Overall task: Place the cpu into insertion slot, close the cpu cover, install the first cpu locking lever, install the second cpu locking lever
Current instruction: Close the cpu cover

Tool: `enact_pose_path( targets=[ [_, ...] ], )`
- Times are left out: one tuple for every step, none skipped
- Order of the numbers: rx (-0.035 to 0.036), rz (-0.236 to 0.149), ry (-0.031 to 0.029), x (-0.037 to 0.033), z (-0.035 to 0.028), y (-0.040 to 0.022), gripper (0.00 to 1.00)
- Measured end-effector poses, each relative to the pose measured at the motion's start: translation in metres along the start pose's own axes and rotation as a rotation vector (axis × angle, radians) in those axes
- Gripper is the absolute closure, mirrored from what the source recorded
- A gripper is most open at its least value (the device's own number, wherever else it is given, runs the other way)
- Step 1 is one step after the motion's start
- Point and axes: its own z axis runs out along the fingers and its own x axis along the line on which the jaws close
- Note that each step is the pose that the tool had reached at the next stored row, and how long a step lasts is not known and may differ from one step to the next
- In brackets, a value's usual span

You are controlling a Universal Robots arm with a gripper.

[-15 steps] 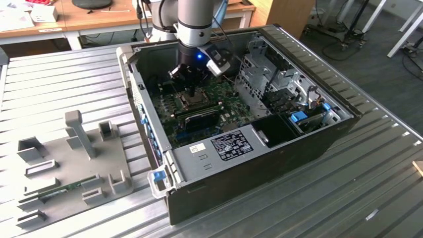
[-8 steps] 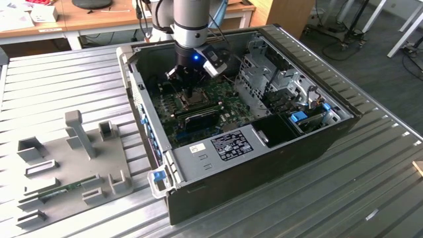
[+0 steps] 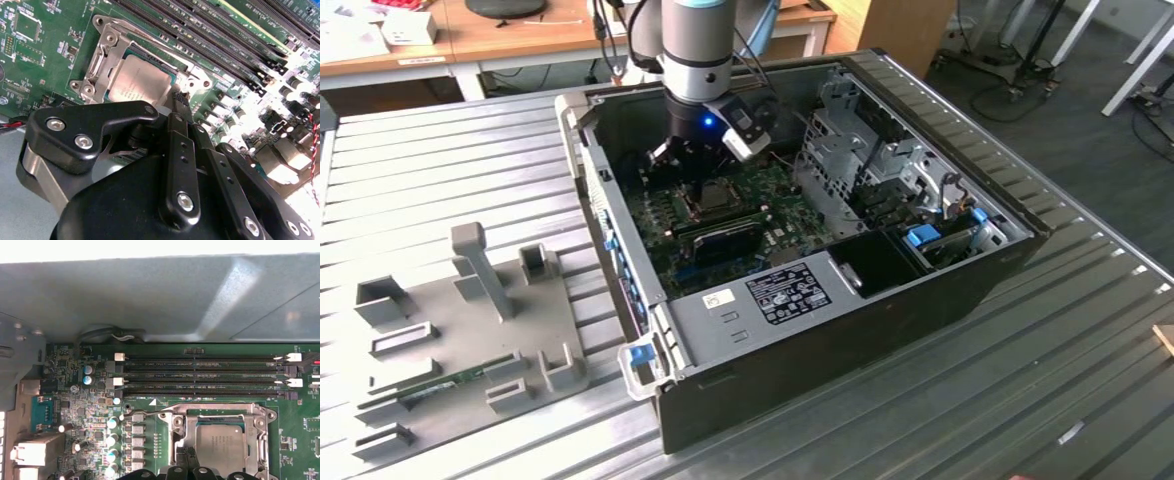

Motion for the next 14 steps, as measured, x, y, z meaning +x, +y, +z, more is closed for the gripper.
enact_pose_path(
  targets=[
    [0.0000,0.000,0.0000,0.0000,0.0003,0.0000,0.90],
    [0.0001,0.000,0.0001,0.0000,0.0003,0.0000,0.90],
    [0.0001,0.000,0.0000,-0.0004,0.0007,0.0000,0.90],
    [0.0001,0.000,0.0000,-0.0004,0.0008,0.0000,0.90],
    [0.0001,0.000,0.0001,-0.0004,0.0008,0.0000,0.90],
    [0.0001,0.000,0.0001,-0.0004,0.0008,-0.0001,0.90],
    [-0.0001,0.000,-0.0001,-0.0004,0.0011,0.0000,0.90],
    [-0.0002,0.000,-0.0002,-0.0004,0.0014,0.0000,0.90],
    [0.0000,0.000,0.0000,-0.0004,0.0017,0.0000,0.90],
    [0.0001,0.000,0.0000,-0.0004,0.0020,-0.0001,0.90],
    [0.0001,0.000,0.0000,-0.0004,0.0023,-0.0001,0.90],
    [0.0002,0.000,0.0001,-0.0004,0.0025,-0.0001,0.90],
    [0.0002,0.000,0.0000,-0.0004,0.0028,-0.0001,0.90],
    [0.0002,0.000,0.0000,-0.0004,0.0031,-0.0001,0.90]
  ],
)
